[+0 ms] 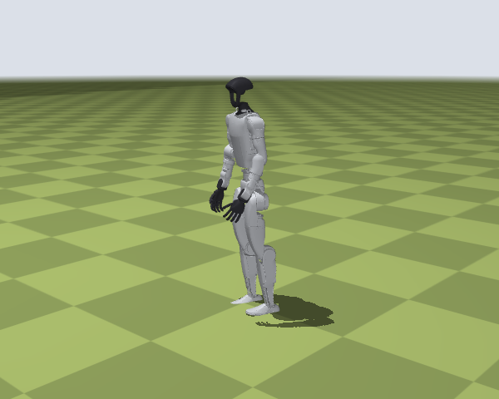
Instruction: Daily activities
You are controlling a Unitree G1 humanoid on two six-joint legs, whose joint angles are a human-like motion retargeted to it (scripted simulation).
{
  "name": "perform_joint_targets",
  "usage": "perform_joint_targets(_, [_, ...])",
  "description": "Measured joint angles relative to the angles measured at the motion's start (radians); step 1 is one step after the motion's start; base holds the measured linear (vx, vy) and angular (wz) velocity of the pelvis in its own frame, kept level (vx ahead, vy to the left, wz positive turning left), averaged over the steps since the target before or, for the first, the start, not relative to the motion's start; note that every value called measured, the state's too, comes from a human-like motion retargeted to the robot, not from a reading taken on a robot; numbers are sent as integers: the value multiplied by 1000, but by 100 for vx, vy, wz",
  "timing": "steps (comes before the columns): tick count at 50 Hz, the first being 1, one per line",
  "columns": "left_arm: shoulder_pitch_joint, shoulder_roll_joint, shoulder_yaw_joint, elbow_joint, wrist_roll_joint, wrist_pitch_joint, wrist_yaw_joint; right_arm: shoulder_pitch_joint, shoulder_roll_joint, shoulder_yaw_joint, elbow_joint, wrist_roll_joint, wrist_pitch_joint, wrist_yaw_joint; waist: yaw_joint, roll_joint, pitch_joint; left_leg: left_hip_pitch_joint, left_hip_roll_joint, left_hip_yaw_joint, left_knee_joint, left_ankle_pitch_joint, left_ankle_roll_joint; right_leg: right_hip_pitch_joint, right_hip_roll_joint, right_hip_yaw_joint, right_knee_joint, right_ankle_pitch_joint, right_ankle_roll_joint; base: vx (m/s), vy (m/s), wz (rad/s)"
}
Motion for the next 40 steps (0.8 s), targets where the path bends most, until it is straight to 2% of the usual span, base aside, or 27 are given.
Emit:
perform_joint_targets(14, [-1, 20, -41, -12, 88, -5, -5, 18, -8, 37, -25, -63, -5, -8, 7, -5, -3, 8, -5, -12, 0, 0, 3, 10, -6, -9, -1, -7, 4, 0, 0, 0])
perform_joint_targets(40, [-16, 39, -104, -21, 212, 16, -64, 45, -21, 112, -27, -149, 17, 70, 45, -18, -13, 24, -15, -41, 1, -1, 18, 22, -17, -29, 23, -32, 9, 0, 0, 0])
